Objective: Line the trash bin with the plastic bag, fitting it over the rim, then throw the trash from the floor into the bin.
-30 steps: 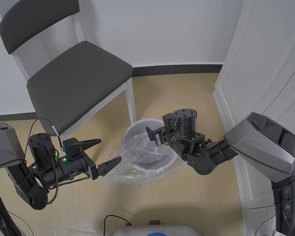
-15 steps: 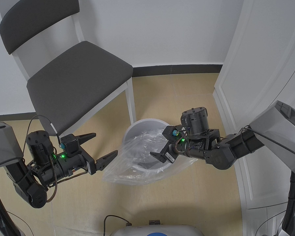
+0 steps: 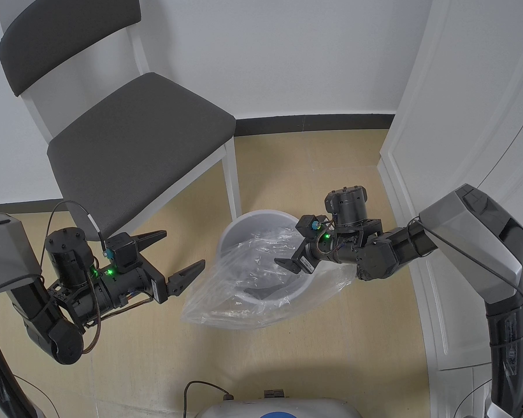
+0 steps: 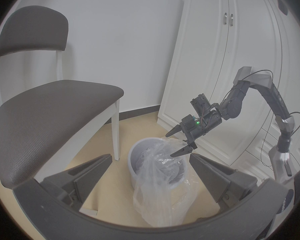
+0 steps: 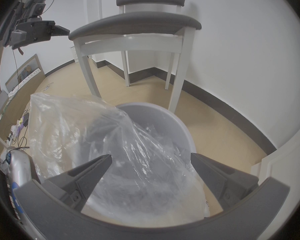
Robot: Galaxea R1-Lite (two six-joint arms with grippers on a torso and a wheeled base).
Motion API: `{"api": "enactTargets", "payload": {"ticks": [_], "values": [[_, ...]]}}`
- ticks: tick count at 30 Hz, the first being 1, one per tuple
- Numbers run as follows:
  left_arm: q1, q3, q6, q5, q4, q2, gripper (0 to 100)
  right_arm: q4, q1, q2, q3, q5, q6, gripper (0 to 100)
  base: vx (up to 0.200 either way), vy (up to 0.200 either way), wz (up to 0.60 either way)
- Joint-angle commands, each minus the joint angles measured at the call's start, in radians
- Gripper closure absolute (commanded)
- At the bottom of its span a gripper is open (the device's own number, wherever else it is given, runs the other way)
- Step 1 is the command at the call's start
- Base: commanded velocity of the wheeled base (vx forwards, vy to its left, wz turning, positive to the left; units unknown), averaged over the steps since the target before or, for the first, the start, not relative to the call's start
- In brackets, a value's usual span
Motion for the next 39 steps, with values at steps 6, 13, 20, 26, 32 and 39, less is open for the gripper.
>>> {"api": "enactTargets", "payload": {"ticks": [6, 13, 20, 26, 32, 39], "values": [[0.002, -0.007, 0.0, 0.0, -0.001, 0.017, 0, -0.001, -0.01, 0.08, -0.064, 0.003, 0.003, 0, 0.0, 0.0, 0.0], [0.004, -0.007, 0.0, 0.0, -0.001, 0.015, 0, -0.004, -0.004, 0.079, -0.072, 0.005, 0.009, 100, 0.0, 0.0, 0.0], [0.004, -0.008, -0.002, 0.0, -0.001, 0.015, 0, -0.043, -0.004, 0.047, -0.081, 0.003, 0.032, 100, 0.0, 0.0, 0.0], [0.004, -0.014, -0.003, 0.0, -0.001, 0.017, 0, -0.044, 0.001, 0.068, -0.181, -0.035, 0.095, 100, 0.0, 0.0, 0.0], [0.011, -0.014, -0.003, 0.002, -0.001, 0.018, 0, -0.044, 0.013, 0.148, -0.317, -0.143, 0.187, 100, 0.0, 0.0, 0.0], [0.011, -0.014, -0.003, 0.002, 0.001, 0.02, 0, -0.044, 0.034, 0.298, -0.538, -0.256, 0.257, 100, 0.0, 0.0, 0.0]]}}
